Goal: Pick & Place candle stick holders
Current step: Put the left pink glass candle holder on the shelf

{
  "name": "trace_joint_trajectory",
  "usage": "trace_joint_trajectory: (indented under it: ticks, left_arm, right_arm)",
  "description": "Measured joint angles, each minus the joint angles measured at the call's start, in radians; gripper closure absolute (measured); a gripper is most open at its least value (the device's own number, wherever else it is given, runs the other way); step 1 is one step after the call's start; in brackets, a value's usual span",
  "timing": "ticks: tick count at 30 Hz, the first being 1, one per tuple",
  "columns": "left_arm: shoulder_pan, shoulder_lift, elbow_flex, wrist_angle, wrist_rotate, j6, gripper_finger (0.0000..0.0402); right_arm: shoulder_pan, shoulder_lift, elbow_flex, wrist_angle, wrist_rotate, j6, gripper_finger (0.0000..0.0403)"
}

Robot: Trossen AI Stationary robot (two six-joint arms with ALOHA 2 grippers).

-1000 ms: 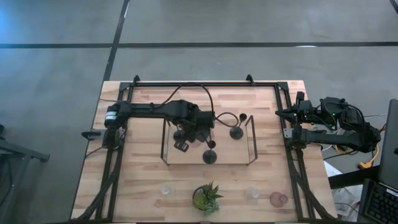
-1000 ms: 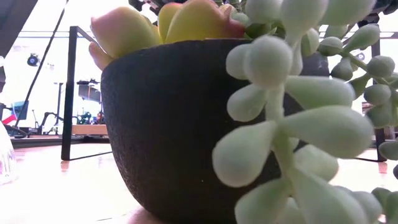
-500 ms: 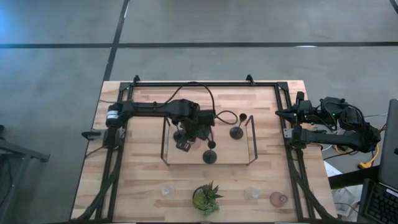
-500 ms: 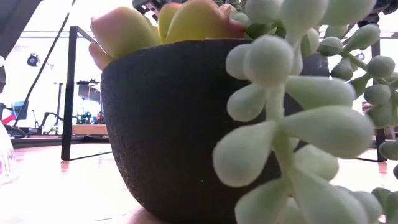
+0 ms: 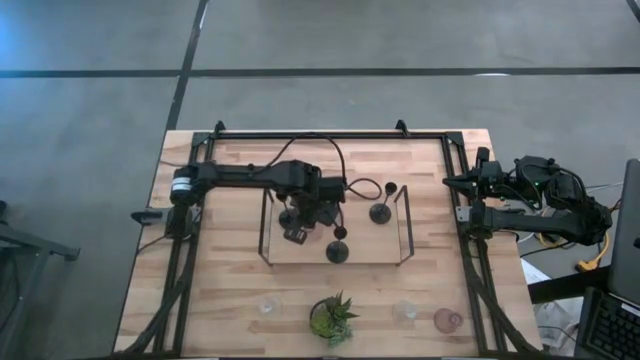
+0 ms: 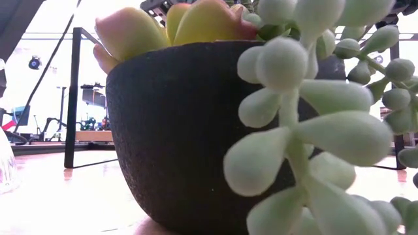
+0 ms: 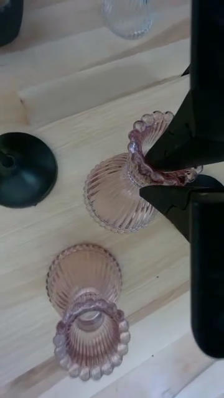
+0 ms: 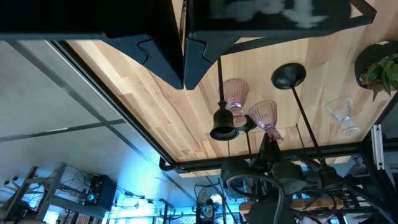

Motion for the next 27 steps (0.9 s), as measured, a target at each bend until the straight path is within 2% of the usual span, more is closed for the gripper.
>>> trace_joint_trajectory:
  ticks: [7,27]
  left_arm:
    - [0.009,0.0,-0.048,0.038,0.0,-0.008,0.037]
    - [0.02,-0.001,-0.052,0.035,0.019,-0.024,0.0365]
  right_arm:
    - [0.0,0.0,0.0,0.0,0.0,0.0,0.0394]
    - [0.0,0.0,0.0,0.0,0.0,0.0,0.0394]
